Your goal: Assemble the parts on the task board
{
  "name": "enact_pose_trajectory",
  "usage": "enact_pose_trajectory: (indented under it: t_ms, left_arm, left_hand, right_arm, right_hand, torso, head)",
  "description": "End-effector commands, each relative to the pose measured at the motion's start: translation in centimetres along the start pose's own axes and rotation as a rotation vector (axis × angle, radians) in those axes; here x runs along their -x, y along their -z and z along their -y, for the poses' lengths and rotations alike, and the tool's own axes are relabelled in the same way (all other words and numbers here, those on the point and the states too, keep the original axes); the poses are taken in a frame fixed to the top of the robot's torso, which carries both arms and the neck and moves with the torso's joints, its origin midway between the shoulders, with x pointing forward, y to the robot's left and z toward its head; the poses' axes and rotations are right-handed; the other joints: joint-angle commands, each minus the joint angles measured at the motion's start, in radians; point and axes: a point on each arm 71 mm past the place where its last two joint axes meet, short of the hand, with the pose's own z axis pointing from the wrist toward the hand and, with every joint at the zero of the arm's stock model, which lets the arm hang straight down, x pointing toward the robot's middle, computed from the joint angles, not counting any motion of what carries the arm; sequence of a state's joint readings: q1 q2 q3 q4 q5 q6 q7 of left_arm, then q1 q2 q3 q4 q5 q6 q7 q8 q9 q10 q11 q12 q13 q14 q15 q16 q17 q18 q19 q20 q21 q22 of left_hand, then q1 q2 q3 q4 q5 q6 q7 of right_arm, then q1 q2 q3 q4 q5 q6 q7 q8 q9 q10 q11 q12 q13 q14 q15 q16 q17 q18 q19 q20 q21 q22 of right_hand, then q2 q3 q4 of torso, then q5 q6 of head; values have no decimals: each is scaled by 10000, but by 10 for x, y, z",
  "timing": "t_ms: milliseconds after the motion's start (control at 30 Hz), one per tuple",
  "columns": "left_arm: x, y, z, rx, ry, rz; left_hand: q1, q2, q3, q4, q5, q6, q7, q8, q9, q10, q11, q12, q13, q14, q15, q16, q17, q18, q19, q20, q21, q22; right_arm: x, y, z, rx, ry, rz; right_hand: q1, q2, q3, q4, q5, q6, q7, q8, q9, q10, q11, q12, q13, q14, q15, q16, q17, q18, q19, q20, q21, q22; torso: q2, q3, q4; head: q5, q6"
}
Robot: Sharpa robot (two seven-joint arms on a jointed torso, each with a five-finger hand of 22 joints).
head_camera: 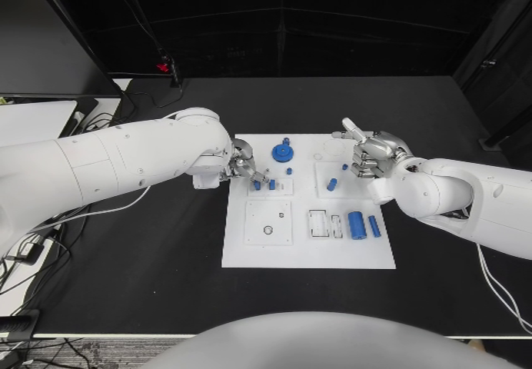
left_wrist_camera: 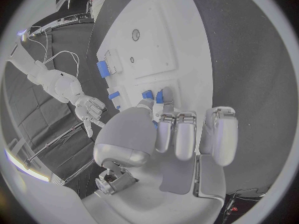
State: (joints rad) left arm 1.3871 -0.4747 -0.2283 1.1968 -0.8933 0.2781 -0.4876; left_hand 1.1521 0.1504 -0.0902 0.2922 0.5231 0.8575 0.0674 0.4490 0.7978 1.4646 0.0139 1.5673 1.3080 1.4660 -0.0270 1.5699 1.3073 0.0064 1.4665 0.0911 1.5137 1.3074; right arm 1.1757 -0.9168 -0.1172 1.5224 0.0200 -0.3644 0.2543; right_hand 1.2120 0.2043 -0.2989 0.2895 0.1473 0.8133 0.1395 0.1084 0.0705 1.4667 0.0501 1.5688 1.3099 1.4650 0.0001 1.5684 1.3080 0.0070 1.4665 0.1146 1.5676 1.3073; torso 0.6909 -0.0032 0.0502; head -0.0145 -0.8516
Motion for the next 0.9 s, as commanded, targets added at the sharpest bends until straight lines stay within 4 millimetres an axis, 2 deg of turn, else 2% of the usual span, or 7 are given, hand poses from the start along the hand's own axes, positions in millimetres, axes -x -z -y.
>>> enact_pose_trajectory:
  t_ms: [33,533,733,900]
  left_arm:
    - [-10,-4,-6,417,-170,-434]
    - [-10,-4,-7,467,-165,-432]
    - [-10,-4,-7,480,-160,-433]
    - [-10,-4,-8,499,-147,-412]
  left_hand:
    - [111,33,59,-8,69,-121,55,-29,-19,1062,17,35,2628,1048,33,8,2635,144,323,52,3,2360]
    - [285,-97,109,-10,65,-152,62,-24,-69,1062,22,35,2628,1048,33,8,2635,157,276,48,-35,2341]
    - [440,-224,140,-19,59,-167,62,-9,-103,1062,23,35,2628,1048,35,8,2635,166,246,48,-58,2330]
    - [914,-384,308,-63,63,-179,38,48,-148,1062,4,35,2628,1048,22,8,2635,164,254,42,-54,2333]
  right_arm:
    - [-2,0,-1,54,-23,-132]
    - [-1,0,-1,59,-21,-127]
    - [-1,0,-1,62,-19,-120]
    - [-1,0,-1,64,-19,-119]
  right_hand:
    - [-19,97,-64,-8,-33,32,56,37,-12,1041,94,20,2609,1058,76,24,2628,-70,1043,49,32,2634]
    - [-11,107,-63,-11,-30,42,61,45,-10,1041,100,20,2609,1058,80,24,2628,-70,1043,51,32,2634]
    - [-11,107,-63,-11,-30,42,61,45,-10,1041,100,20,2609,1058,80,24,2628,-70,1043,51,32,2634]
    - [-11,107,-63,-11,-30,42,61,45,-10,1041,100,20,2609,1058,80,24,2628,-70,1043,51,32,2634]
  torso:
    - [3,-1,0]
    - [-2,0,-3]
    - [-4,1,-5]
    - [2,-1,-4]
  head:
    - [-3,-2]
    - [3,-6]
    - [1,-16]
    - [-1,-12]
